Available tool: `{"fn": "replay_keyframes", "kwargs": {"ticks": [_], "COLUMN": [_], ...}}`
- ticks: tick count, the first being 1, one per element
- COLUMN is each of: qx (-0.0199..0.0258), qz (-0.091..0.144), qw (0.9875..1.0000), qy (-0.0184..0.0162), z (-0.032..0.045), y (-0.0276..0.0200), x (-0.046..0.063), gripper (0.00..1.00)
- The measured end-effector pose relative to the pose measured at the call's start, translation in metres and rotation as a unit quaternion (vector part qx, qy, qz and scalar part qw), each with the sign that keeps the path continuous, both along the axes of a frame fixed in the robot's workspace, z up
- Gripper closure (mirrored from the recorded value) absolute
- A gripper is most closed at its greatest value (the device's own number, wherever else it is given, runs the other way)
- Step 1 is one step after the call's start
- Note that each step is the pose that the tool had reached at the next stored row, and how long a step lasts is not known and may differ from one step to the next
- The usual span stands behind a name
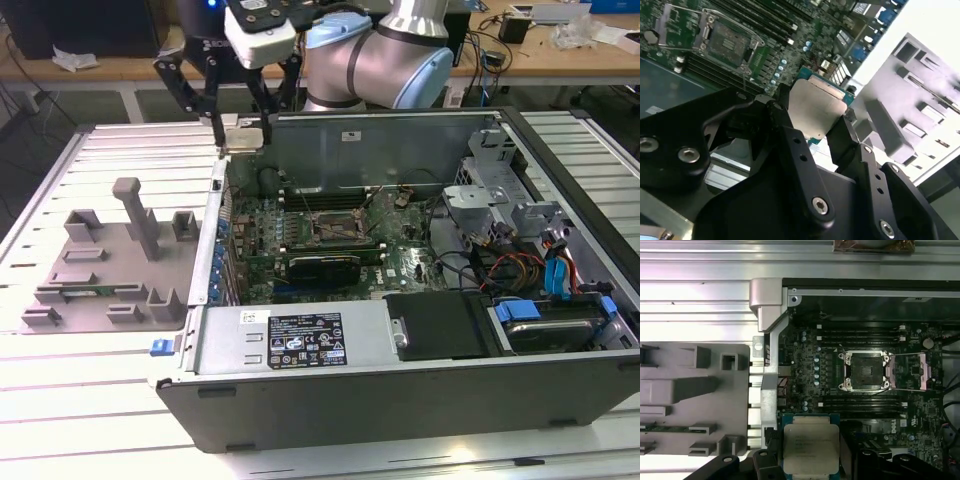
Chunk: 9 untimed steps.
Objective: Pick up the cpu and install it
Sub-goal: 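Pick up the cpu and move it towards the insertion slot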
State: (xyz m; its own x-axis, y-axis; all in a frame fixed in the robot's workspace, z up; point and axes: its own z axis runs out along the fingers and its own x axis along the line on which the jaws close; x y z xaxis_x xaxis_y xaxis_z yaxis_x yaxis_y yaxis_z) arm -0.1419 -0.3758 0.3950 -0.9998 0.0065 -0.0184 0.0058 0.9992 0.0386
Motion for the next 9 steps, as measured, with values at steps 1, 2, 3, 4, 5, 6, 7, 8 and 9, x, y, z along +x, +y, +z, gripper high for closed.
{"fn": "replay_keyframes", "kwargs": {"ticks": [1,2,3,4,5,6,7,8,9], "qx": [0.0,0.0,0.0,0.0,0.0,0.0,0.0001,0.0,0.0], "qz": [0.0,0.0,0.0,0.0,0.0,0.0,0.0,0.0,0.0], "qw": [1.0,1.0,1.0,1.0,1.0,1.0,1.0,1.0,1.0], "qy": [0.0,0.0,0.0,0.0,0.0,0.0001,0.0,0.0001,0.0001], "z": [0.0,0.0,0.0,0.0,0.0,0.0,0.0,0.0,0.0], "y": [-0.0001,-0.0004,-0.0006,-0.0007,-0.0009,-0.001,-0.0013,-0.0014,-0.0015], "x": [0.003,0.009,0.012,0.016,0.02,0.023,0.028,0.031,0.035], "gripper": [0.45,0.45,0.45,0.45,0.45,0.45,0.45,0.45,0.45]}}
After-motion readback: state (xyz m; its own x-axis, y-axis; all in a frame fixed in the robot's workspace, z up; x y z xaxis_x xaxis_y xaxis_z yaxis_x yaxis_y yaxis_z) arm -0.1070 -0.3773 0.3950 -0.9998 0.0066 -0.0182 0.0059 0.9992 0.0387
